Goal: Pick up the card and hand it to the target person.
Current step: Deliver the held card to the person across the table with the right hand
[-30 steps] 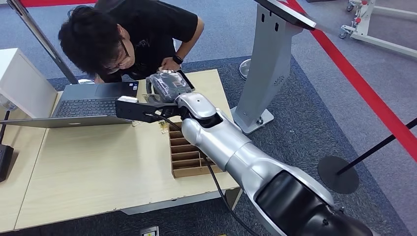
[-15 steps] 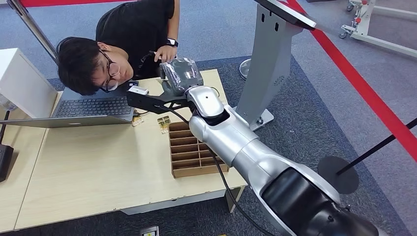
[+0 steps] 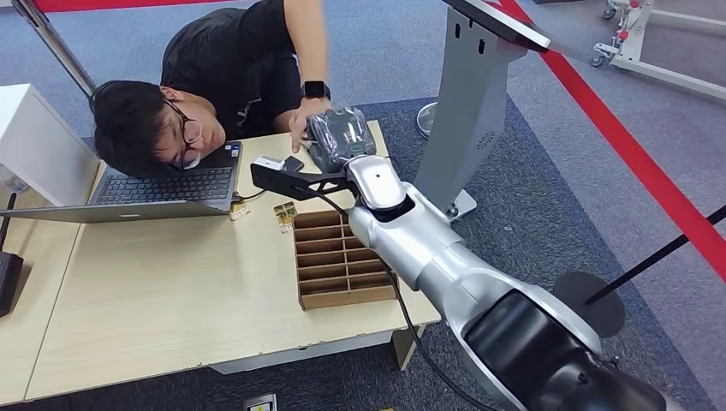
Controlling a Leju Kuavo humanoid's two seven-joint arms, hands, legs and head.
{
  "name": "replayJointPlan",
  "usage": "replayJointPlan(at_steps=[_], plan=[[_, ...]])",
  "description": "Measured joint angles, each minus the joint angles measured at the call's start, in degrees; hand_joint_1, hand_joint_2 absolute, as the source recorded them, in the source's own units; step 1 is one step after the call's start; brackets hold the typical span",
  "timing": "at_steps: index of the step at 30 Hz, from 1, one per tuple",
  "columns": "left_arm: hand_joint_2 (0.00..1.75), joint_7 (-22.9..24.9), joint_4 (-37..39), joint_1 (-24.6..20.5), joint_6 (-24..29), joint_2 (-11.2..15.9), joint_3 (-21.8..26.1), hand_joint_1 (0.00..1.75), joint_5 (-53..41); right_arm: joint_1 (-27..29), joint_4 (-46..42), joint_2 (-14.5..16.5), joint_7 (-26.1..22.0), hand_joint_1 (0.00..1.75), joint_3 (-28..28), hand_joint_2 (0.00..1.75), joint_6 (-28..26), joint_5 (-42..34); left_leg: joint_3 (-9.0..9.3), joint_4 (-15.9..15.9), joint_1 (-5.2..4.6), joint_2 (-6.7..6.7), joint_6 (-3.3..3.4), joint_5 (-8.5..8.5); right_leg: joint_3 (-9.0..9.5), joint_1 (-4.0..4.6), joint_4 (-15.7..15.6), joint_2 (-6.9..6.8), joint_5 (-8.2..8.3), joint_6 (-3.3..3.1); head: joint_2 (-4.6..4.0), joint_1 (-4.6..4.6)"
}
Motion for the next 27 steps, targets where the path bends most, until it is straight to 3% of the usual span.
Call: replayJointPlan(at_steps=[4,7,9,14,15,18,19,27], plan=[[0.0,0.13,0.02,-0.12,-0.01,0.01,0.0,0.0,-0.05,0.09,0.5,-0.06,-0.34,1.27,-0.02,1.75,-0.27,0.23,0.0,0.0,0.0,0.0,0.0,0.0,0.0,0.0,0.0,0.0,0.0,0.0,0.0,0.0],[0.0,0.13,0.02,-0.19,-0.01,0.0,0.0,0.0,-0.09,0.13,0.67,-0.03,-0.54,0.91,-0.02,1.75,-0.22,0.27,0.0,0.0,0.0,0.0,0.0,0.0,0.0,0.0,0.0,0.0,0.0,0.0,0.0,-0.01],[0.0,0.13,0.02,-0.22,-0.01,0.0,0.0,0.0,-0.11,0.14,0.79,0.0,-0.63,0.79,-0.02,1.75,-0.05,0.25,0.0,0.0,0.0,0.0,0.0,0.0,0.0,0.0,0.0,0.0,0.0,0.0,0.0,-0.01],[0.0,0.13,0.02,-0.27,-0.06,0.01,0.0,0.0,-0.12,0.2,0.82,0.02,-1.07,0.83,-0.03,1.75,0.83,0.02,-0.01,0.0,0.0,0.0,0.0,0.0,0.0,0.0,0.0,0.0,0.0,0.0,0.0,0.0],[0.0,0.13,0.02,-0.27,-0.08,0.01,0.0,0.0,-0.13,0.22,0.82,0.03,-1.11,0.75,-0.04,1.75,0.92,-0.01,-0.01,0.0,0.0,0.0,0.0,0.0,0.0,0.0,0.0,0.0,0.0,0.0,0.0,0.0],[0.0,0.13,0.02,-0.29,-0.1,0.01,0.0,0.0,-0.15,0.3,0.82,0.03,-1.13,0.13,-0.04,1.75,1.05,-0.01,-0.01,0.0,0.0,0.0,0.0,0.0,0.0,0.0,0.0,0.0,0.0,0.0,0.0,0.0],[0.0,0.13,0.02,-0.3,-0.12,0.01,0.0,0.0,-0.17,0.32,0.82,0.03,-1.13,0.01,-0.04,1.75,1.25,-0.01,-0.01,0.0,0.0,0.0,0.0,0.0,0.0,0.0,0.0,0.0,0.0,0.0,0.0,0.0],[0.0,0.17,0.04,-0.32,-0.51,0.0,0.03,0.0,-0.54,0.6,0.79,0.06,-1.13,0.0,-0.08,1.75,2.91,0.2,-0.01,0.0,0.0,0.0,0.0,0.0,0.0,0.0,0.0,0.0,0.0,0.0,0.0,-0.01]])
